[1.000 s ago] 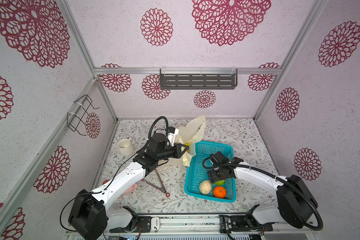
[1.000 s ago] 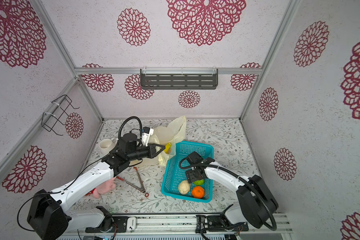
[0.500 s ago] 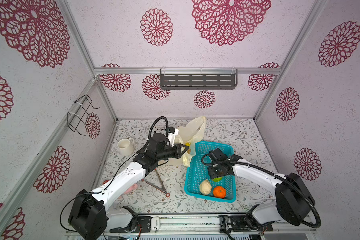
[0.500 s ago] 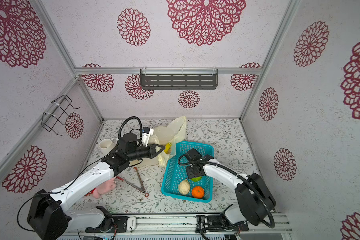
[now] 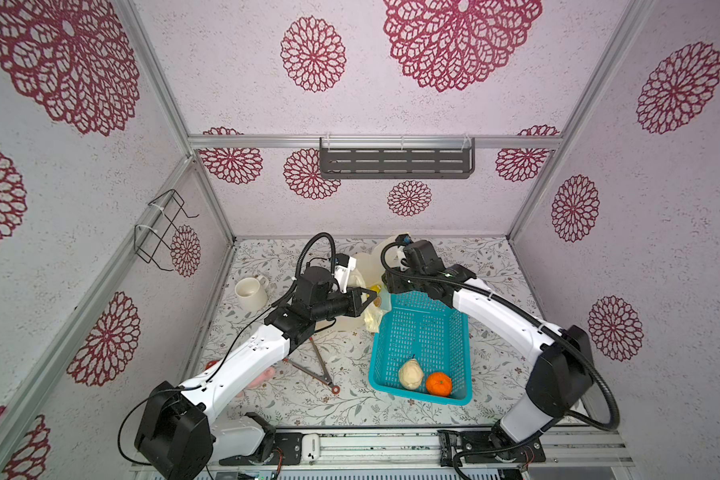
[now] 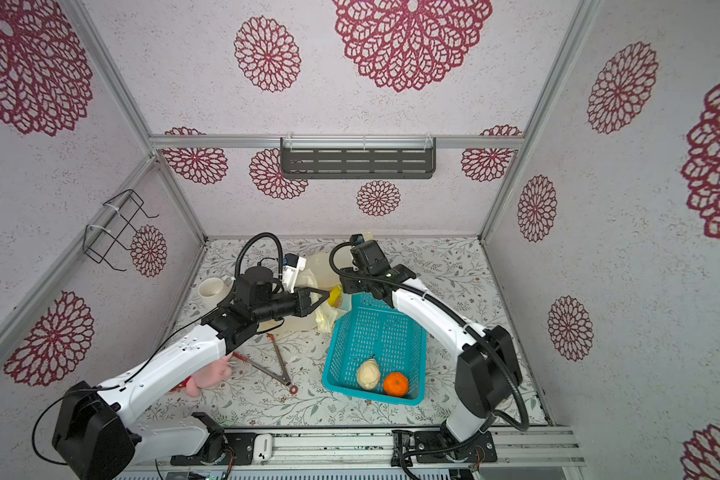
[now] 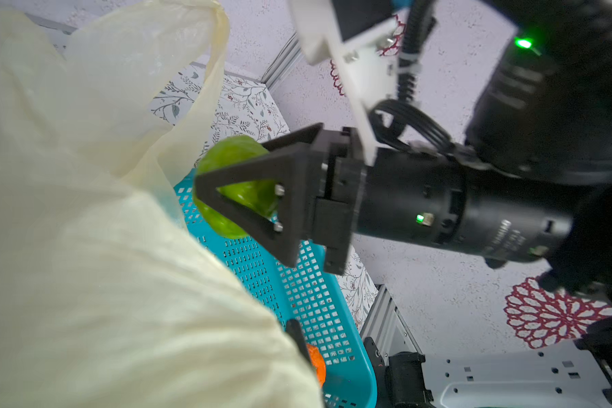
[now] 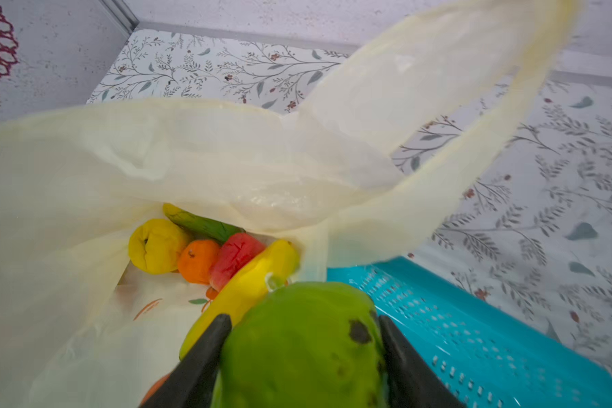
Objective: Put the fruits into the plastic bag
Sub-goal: 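Open the right gripper in the bag and lower it over the pale pear, then grasp the pale pear with the right gripper and carry it into the bag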
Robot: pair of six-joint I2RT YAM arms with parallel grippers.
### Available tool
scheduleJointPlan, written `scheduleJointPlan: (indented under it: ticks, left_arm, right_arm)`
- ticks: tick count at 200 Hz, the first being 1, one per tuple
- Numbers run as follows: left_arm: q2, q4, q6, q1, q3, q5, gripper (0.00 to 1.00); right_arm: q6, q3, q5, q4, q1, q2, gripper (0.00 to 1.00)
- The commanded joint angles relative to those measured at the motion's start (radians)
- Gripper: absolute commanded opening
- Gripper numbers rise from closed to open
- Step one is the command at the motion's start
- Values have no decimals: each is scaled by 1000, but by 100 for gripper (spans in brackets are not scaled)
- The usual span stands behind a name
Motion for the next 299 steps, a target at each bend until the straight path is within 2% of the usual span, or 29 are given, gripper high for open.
scheduleJointPlan:
  ticks: [1,34,61,96,120,164,194,234,255,299]
  left_arm:
    - [-39,-3,5,1,-3,-17,0]
    - [-56,-5,-6,0,-17,-27,0]
    - [-68,-6,-9,-1,-23,-33,0]
    - [-75,-9,-10,-1,-26,-39,0]
    - [-73,-8,-5,-1,-25,-39,0]
    - [-67,5,0,-2,-21,-49,0]
    - [-61,18,1,-1,-19,-46,0]
    - [-45,45,2,0,-29,-49,0]
    - [-26,54,2,2,-22,-35,0]
    - [-11,52,1,1,-9,-18,0]
  right_arm:
    - [-21,94,-72,46,-1,75,50]
    - [-9,209,-131,54,0,209,52]
    - [5,247,-147,56,0,269,67]
    - [8,211,-104,75,-3,236,83]
    - [-2,162,-86,96,-10,171,85]
    - [-7,-23,-46,138,-24,-47,84]
    - [-15,-218,0,73,-27,-249,84]
    - [-12,-532,-167,-44,-2,-477,82]
    - [-16,-648,-248,-95,60,-519,82]
    - [-62,-702,-245,-178,121,-454,83]
